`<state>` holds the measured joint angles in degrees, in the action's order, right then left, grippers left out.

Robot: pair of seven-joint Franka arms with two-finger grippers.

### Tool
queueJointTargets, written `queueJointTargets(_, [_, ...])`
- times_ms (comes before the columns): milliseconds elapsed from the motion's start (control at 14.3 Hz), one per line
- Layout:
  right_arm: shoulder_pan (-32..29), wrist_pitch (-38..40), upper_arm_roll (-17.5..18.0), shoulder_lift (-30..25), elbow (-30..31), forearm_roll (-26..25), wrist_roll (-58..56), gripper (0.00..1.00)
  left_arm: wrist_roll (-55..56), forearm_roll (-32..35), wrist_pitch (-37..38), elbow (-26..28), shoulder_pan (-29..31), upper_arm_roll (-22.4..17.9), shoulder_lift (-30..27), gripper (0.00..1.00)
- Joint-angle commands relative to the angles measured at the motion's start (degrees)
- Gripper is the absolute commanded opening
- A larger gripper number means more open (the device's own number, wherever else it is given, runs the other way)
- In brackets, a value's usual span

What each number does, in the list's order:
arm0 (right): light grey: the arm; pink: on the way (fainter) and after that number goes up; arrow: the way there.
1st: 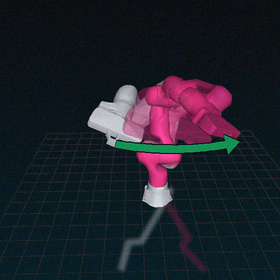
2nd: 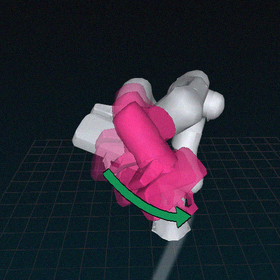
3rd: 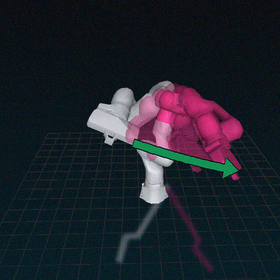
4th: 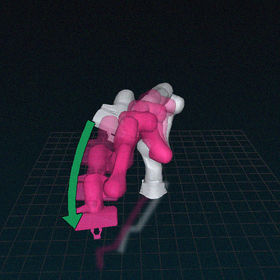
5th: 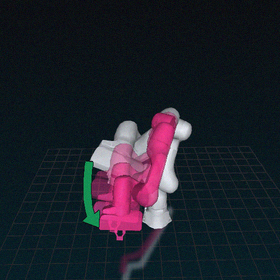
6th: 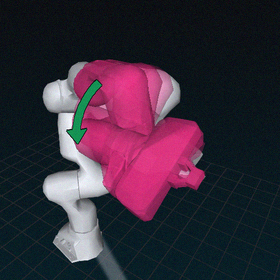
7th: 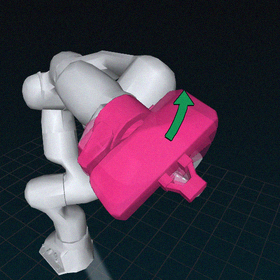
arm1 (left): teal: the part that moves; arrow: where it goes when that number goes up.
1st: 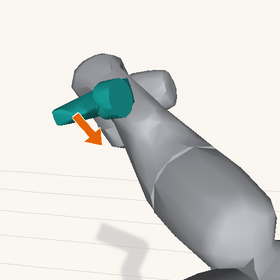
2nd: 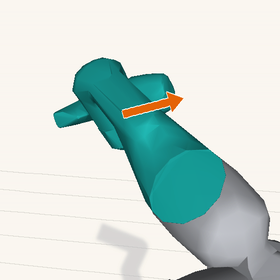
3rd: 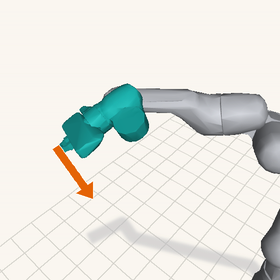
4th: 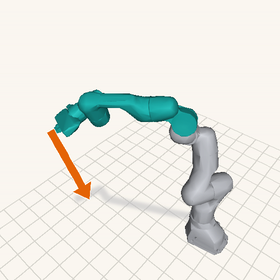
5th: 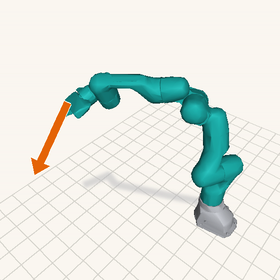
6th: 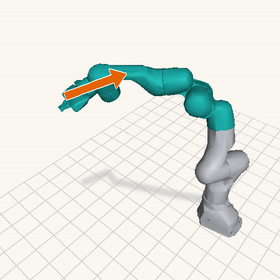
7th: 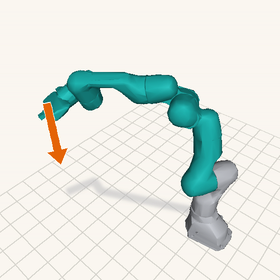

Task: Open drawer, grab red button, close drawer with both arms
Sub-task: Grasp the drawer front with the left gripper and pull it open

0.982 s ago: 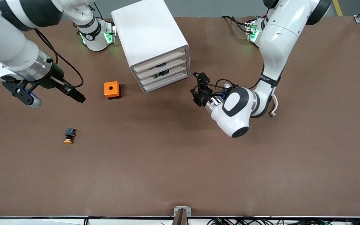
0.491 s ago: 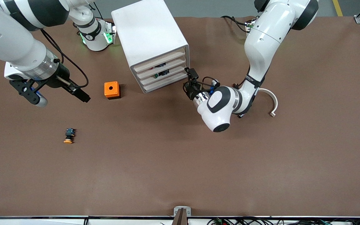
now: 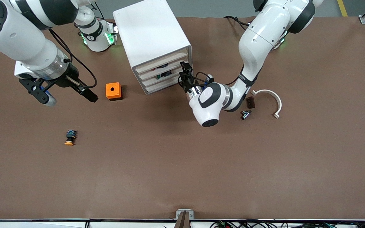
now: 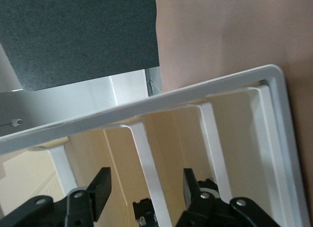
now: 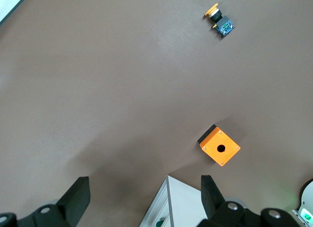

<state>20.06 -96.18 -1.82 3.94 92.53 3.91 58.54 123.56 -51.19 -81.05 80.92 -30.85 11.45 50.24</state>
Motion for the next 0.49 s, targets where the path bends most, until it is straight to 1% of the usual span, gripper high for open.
queueJointTargets(0, [1.29,-0.5,-0.47,0.01,0.1,0.31,2.63,1.0,2.12,-1.2,0.72,0.28,-1.04,0.32,0.82,0.62])
queueJointTargets(210, [2.17,-0.5,-0.38,0.28,0.1,0.31,4.65,1.0,2.13,-1.2,1.59,1.16,-1.66,0.41,0.91,0.43])
queueJointTargets(421, [3.31,-0.5,-0.38,0.36,0.19,0.31,7.46,1.0,2.13,-1.2,3.7,1.25,-1.93,1.2,1.26,0.31])
